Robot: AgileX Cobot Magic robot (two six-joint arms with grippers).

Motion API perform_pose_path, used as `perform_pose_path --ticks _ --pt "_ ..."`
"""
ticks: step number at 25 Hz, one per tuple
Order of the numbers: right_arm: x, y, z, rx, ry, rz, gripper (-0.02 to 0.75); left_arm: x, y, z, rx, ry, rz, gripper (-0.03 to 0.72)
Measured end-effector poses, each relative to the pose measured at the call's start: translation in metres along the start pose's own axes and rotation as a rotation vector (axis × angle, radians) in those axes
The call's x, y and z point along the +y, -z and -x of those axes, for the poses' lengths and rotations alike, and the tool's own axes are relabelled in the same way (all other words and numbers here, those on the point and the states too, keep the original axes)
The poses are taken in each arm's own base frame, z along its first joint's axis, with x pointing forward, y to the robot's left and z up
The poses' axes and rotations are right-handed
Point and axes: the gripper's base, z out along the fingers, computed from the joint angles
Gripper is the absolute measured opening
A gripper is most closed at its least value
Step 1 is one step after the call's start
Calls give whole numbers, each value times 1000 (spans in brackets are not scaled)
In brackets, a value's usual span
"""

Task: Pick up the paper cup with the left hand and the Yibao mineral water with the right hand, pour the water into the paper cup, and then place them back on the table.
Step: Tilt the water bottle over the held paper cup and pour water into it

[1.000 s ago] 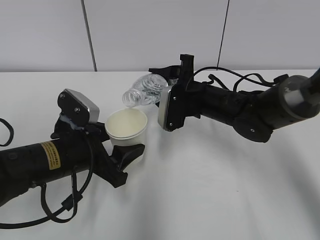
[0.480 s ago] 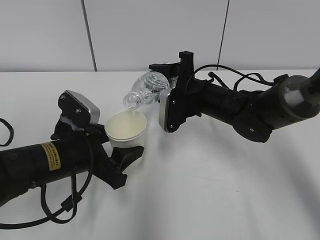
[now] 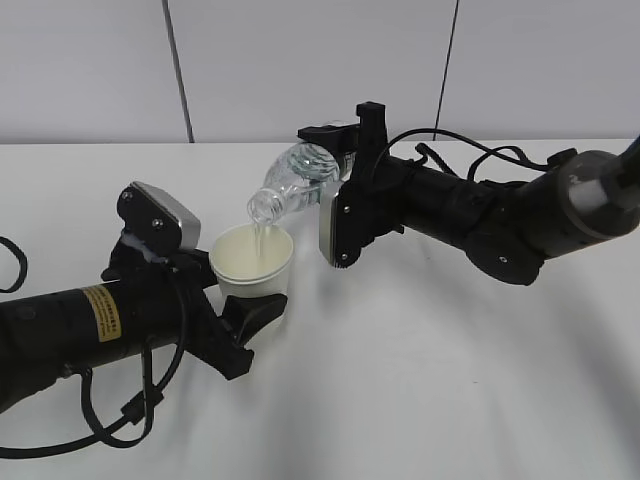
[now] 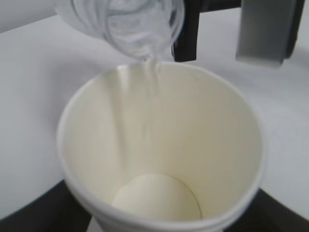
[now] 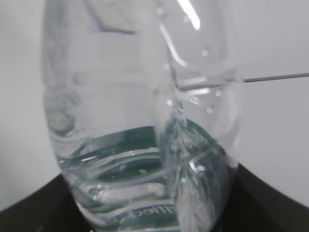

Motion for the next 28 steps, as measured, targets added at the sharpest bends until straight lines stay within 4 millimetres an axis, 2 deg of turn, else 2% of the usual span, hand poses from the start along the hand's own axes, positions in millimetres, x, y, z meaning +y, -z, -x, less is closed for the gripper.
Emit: perform_pose_path --ticks 28 --pt "0 0 0 4 46 -2 473 -1 0 0 2 -13 -15 456"
